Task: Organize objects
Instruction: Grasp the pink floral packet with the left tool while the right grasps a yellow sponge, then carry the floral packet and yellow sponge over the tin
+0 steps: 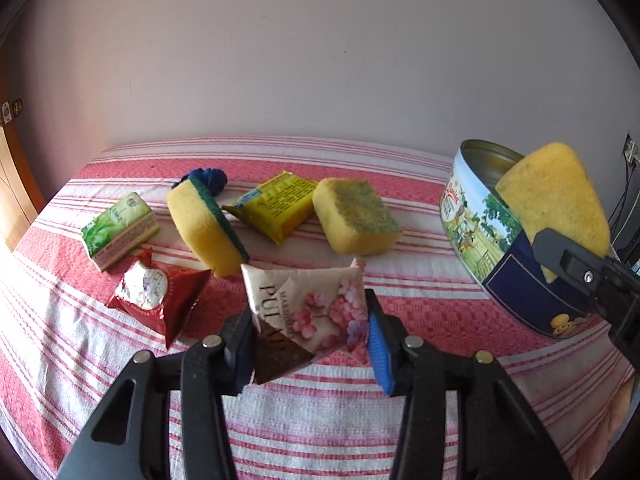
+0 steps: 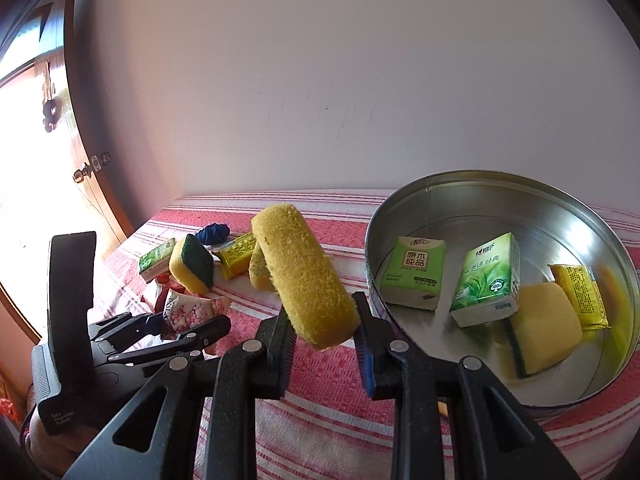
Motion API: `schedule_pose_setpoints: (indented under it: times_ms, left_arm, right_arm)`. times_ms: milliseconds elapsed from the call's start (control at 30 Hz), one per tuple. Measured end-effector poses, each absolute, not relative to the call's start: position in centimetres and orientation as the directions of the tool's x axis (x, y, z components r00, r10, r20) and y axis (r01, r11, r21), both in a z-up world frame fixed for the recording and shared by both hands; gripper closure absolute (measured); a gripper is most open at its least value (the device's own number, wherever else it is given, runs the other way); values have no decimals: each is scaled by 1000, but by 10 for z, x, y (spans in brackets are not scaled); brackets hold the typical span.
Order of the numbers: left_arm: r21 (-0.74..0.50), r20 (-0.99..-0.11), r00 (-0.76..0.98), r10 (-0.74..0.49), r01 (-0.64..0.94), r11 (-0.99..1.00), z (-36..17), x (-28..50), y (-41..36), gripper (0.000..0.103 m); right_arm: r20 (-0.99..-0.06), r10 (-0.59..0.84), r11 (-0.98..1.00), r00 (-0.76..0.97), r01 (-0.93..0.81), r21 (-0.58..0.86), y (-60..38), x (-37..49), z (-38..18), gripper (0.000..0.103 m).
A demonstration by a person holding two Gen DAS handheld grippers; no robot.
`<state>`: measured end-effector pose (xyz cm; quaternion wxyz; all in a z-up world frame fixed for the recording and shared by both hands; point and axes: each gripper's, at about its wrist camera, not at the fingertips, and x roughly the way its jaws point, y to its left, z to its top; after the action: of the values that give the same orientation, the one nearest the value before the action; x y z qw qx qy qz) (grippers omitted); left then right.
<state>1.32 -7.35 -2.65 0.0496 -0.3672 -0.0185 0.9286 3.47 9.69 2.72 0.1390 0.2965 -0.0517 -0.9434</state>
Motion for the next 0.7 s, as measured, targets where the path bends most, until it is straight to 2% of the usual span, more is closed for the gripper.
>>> schedule_pose_setpoints:
  times_ms: [233,700]
  left_arm:
    - [-57,-597,-793,122,-110,-992,7,11,-50,57]
    - [-39,-536,-817,212,-227,-973,30,4,44,57]
  right_arm:
    - [-492,-268,-960,-829,185,210,128,39,40,74]
    - [-445,-108,-977,-889,12,215,208,41,52,74]
